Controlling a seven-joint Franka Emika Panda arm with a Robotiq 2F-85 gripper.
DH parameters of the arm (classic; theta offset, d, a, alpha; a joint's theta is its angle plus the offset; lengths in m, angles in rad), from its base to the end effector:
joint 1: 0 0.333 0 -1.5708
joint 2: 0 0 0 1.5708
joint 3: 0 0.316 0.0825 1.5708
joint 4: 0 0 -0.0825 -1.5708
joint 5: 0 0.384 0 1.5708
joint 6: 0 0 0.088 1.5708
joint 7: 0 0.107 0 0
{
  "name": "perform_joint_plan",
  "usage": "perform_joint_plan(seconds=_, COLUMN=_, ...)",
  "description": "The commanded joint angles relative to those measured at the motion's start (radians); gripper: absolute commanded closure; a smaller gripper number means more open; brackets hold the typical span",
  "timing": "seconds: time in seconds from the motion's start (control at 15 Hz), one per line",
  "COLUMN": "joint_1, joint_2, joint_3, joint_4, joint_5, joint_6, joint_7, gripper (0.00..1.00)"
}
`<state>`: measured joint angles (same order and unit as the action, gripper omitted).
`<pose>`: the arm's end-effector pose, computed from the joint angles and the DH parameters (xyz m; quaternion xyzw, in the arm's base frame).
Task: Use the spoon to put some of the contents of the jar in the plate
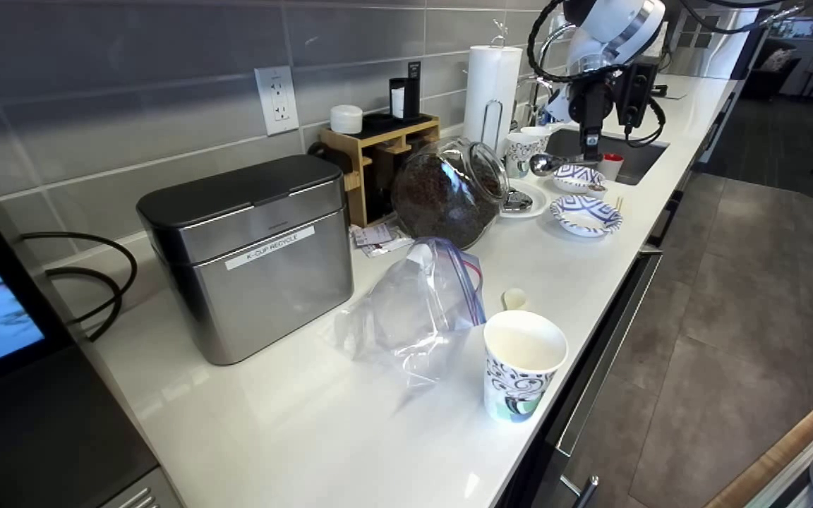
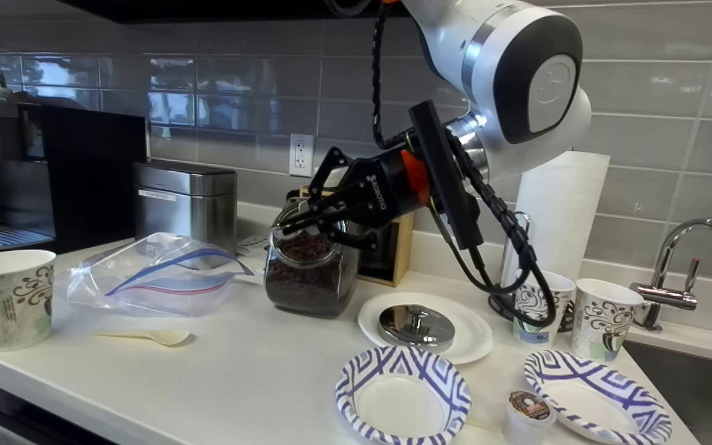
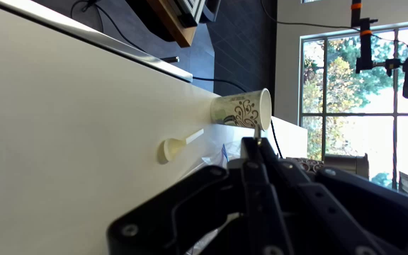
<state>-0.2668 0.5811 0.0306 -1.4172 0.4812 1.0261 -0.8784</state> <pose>0.5916 -0.0805 0.3501 -0.8080 -0.2852 0.2541 0.4485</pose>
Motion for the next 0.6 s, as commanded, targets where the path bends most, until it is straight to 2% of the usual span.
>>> perform_joint_plan(seconds=0.0, joint_1=-0.001, joint_2=-0.053, joint_3=-0.022, joint_4=-0.065, joint_5=-0.105, joint_6=0.002, joint_7=-0.114, gripper=0.99)
perform_joint_plan(seconds=0.4, joint_1=-0.015, joint_2=-0.076, joint_3=-0.054, joint_4=-0.082, joint_5=-0.232, joint_6=0.026, joint_7=-0.251, gripper=0.99)
perform_joint_plan(seconds=0.47, joint_1=-0.009, joint_2=-0.039, joint_3=-0.052, joint_4=-0.031, joint_5=-0.194, joint_6=-0.003, joint_7=-0.201, gripper=0.99)
perform_joint_plan(seconds=0.53, joint_1=-0.012, joint_2=-0.039, joint_3=-0.056, joint_4=-0.03, joint_5=-0.197, joint_6=-0.003, joint_7=-0.207, gripper=0.97)
